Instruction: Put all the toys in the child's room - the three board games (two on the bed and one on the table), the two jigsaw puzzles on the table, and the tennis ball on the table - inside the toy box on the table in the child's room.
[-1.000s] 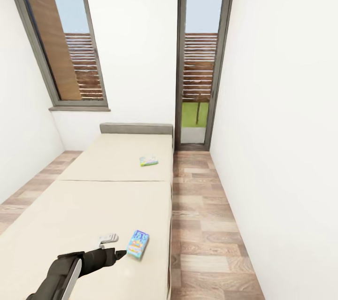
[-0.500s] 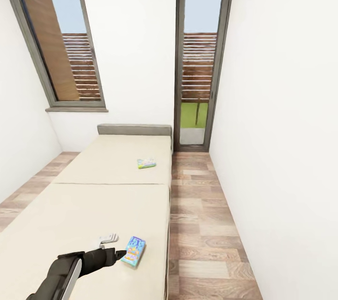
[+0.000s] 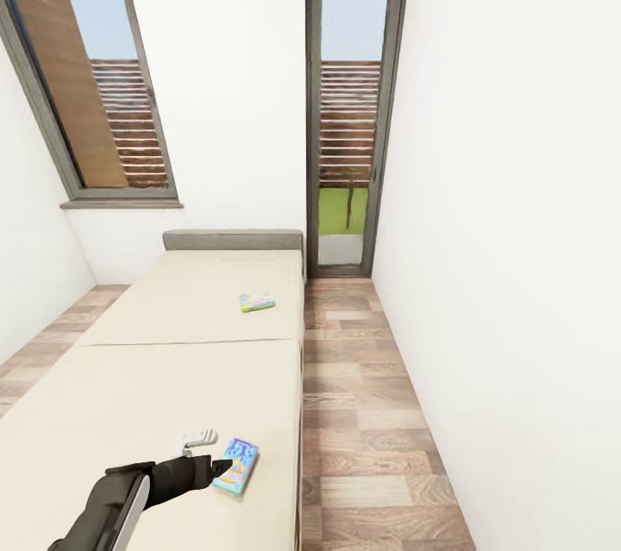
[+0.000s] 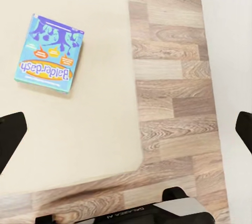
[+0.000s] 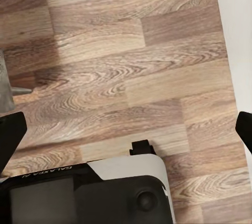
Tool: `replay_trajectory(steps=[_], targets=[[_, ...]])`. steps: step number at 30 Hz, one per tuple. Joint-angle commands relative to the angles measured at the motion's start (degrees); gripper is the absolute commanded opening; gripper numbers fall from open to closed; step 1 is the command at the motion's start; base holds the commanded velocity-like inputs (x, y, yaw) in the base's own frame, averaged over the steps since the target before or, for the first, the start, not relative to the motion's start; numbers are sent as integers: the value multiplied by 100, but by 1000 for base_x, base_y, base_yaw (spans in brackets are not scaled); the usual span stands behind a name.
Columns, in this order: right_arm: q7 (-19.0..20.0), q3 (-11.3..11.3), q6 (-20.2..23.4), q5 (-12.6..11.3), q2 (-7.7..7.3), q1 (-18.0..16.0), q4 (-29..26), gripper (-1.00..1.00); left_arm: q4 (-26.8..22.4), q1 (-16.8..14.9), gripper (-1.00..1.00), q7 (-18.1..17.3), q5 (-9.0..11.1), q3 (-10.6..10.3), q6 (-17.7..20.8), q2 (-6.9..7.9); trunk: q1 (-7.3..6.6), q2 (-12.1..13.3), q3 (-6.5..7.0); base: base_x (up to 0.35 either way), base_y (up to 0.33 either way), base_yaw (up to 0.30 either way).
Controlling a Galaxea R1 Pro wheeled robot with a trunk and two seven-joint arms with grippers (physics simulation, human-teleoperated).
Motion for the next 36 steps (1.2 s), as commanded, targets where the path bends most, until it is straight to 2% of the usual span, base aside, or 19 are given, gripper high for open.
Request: replay_trajectory(steps=[1,17,36], targets=[[-18,-12,26,-47,5,-2,-15,100,-5,-5,100,-29,-3,10,35,-1,4,-13,-13,0,52,-10],[-18,-4,25,-44,8,-2,-16,100,-5,-5,100,-22,-3,8,33,-6,4,-13,-13,43,50,-2],[-18,-4,26,-44,8,-2,-16,100,-5,-5,100,-11,-3,2,27,-10,4,-13,-13,154,3,0]])
